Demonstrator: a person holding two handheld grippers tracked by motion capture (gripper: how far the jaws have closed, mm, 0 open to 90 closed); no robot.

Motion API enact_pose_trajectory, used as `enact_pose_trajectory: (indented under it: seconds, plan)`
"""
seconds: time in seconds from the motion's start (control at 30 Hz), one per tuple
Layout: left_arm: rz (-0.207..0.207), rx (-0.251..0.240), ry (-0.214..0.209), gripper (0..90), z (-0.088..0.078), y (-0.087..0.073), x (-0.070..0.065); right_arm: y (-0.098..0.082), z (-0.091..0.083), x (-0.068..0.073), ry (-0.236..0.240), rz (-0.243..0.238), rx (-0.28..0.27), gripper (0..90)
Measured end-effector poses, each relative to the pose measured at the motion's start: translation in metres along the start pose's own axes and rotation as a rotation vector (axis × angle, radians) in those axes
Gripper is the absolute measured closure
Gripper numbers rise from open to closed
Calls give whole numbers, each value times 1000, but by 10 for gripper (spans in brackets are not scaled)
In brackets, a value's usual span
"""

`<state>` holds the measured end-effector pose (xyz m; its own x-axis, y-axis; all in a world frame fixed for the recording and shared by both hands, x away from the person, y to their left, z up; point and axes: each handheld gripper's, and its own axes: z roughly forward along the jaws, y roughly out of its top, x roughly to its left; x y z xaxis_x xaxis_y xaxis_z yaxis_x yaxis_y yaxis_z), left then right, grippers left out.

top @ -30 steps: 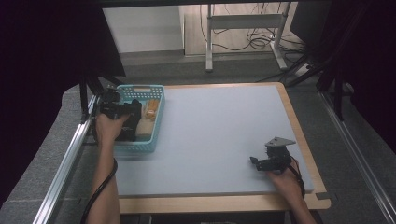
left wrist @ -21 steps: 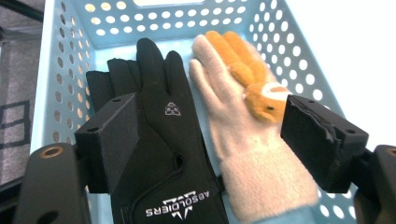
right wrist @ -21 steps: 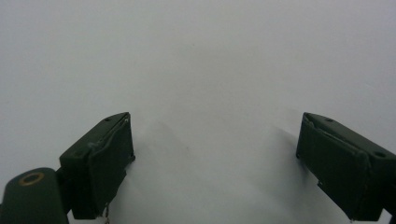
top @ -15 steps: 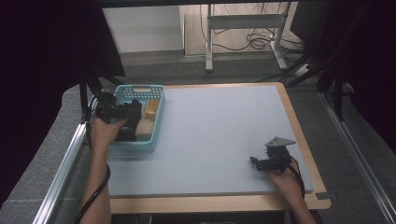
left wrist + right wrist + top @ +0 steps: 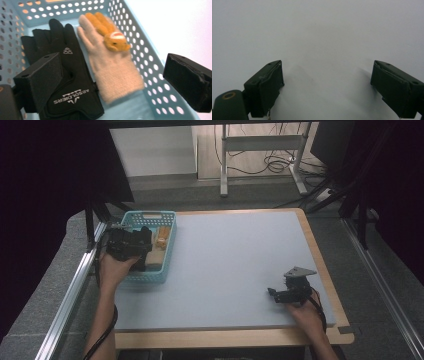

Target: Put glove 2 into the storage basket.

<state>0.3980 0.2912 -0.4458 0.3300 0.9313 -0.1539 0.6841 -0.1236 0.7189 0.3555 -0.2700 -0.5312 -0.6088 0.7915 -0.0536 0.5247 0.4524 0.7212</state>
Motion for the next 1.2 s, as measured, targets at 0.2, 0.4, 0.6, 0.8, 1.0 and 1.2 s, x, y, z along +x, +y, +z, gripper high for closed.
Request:
enact_pose_trajectory:
  seconds: [0.2, 0.4, 0.6, 0.8, 1.0, 1.2]
  plan:
    - [3, -20, -31, 19, -4, -5, -7, 0, 0, 0, 0, 0, 0, 106]
    - [19, -38, -64, 12, -7, -9, -15, 0, 0, 0, 0, 0, 0, 106]
    - [50, -37, -62, 4, -9, -12, -23, 0, 0, 0, -1, 0, -1, 106]
    - [62, -50, -74, 3, -12, -16, -29, 0, 0, 0, 0, 0, 0, 106]
    - [90, -63, -73, 3, -14, -18, -38, 0, 0, 0, -1, 0, -1, 106]
    - [121, -69, -76, 2, -15, -20, -49, 0, 0, 0, -1, -1, 0, 106]
